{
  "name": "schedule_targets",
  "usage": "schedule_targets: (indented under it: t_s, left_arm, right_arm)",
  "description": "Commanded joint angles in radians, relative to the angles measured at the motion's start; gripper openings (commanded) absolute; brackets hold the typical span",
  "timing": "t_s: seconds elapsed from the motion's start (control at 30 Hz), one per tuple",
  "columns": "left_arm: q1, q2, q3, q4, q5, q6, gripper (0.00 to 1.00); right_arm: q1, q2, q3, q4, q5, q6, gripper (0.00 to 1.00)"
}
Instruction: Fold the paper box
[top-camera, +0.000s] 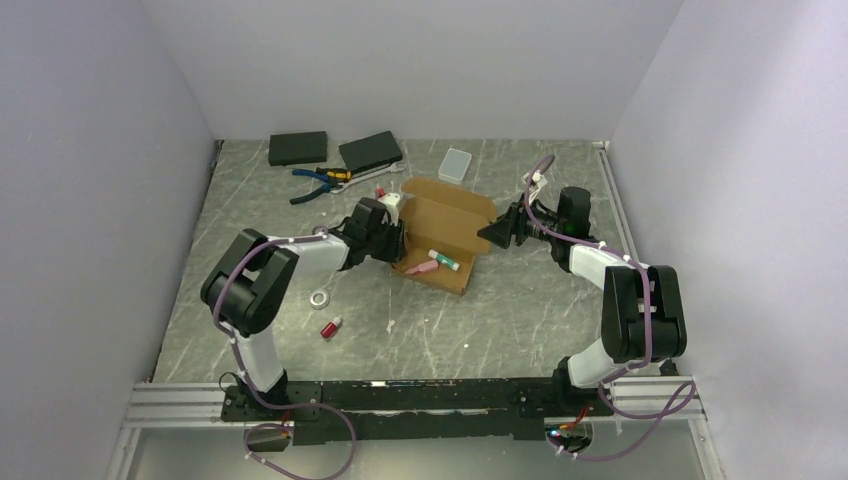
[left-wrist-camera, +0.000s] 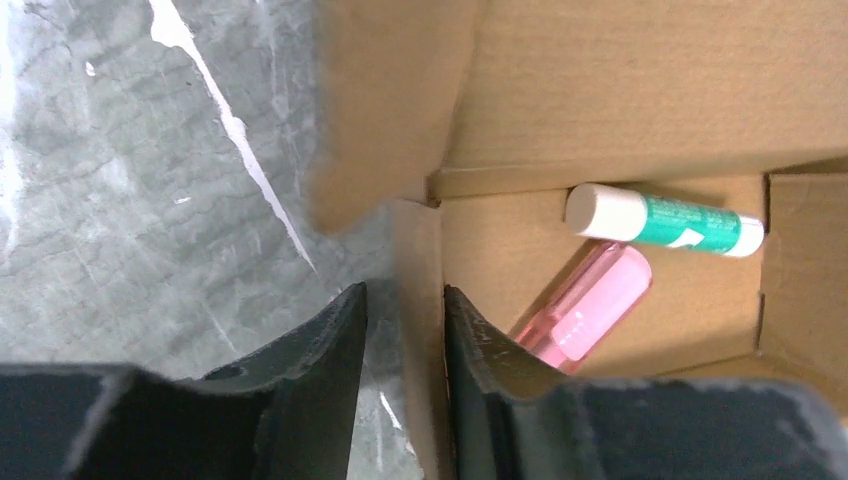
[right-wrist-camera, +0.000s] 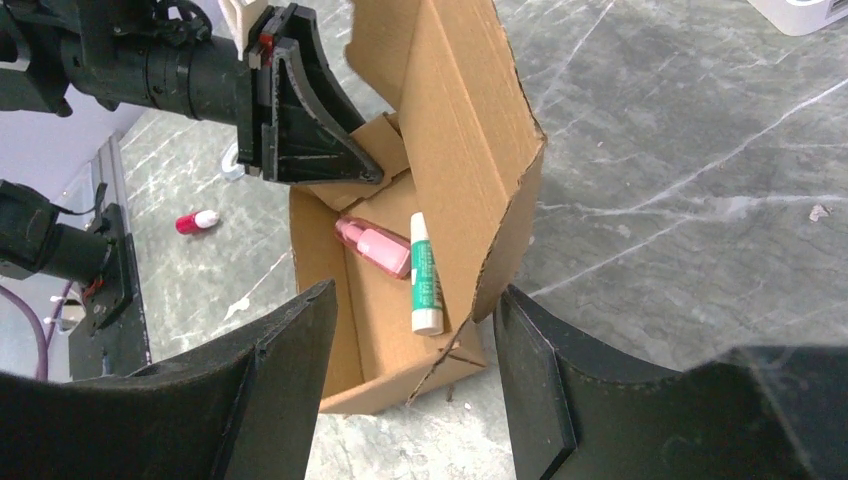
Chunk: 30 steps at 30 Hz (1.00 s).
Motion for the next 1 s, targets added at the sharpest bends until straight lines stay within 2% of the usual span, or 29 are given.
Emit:
schedule_targets:
  t_s: [0.0,0.07,0.1,0.23,0.37,0.47,0.6,0.87,0.97]
  left_arm:
    - [-0.044,0.010,0.036,-0.019,-0.115,0.004,0.29]
    - [-0.077,0.004,0.044,-0.044,-0.186,0.024,0.04]
    - [-0.098,0.001,0.049,-0.061,-0.248,0.037,0.00]
    - [-0.179,0.006,0.087,-0.121,-0.419,0.084,0.00]
    - [-0.204,0.036,0.120,-0.174,-0.465,0.096,0.00]
    - [-0.208,0.035,0.127,-0.187,-0.465,0.083,0.22]
    - [-0.208,-0.002,0.134,-0.205,-0.452,0.064,0.38]
    - [-0.207,-0.083,0.138,-0.223,-0.422,0.032,0.55]
    - [-0.208,-0.113,0.129,-0.218,-0.411,0.020,0.57]
  right_arm:
    - [-0.004,-0.003,0.033,0.058,-0.026,0.000,0.62]
    - [-0.004,-0.003,0.034,0.058,-0.027,0.002,0.62]
    - [-0.004,-0.003,0.034,0.058,-0.027,0.001,0.62]
    - [-0.004,-0.003,0.034,0.058,-0.026,0.002,0.62]
    - [-0.004,-0.006,0.034,0.057,-0.026,0.002,0.62]
    - [-0.004,-0.006,0.034,0.057,-0.026,0.001,0.62]
    - [-0.004,-0.004,0.034,0.057,-0.026,0.001,0.62]
    - [-0.004,-0.006,0.034,0.055,-0.026,0.000,0.62]
    - [-0.004,-0.006,0.034,0.055,-0.027,0.000,0.62]
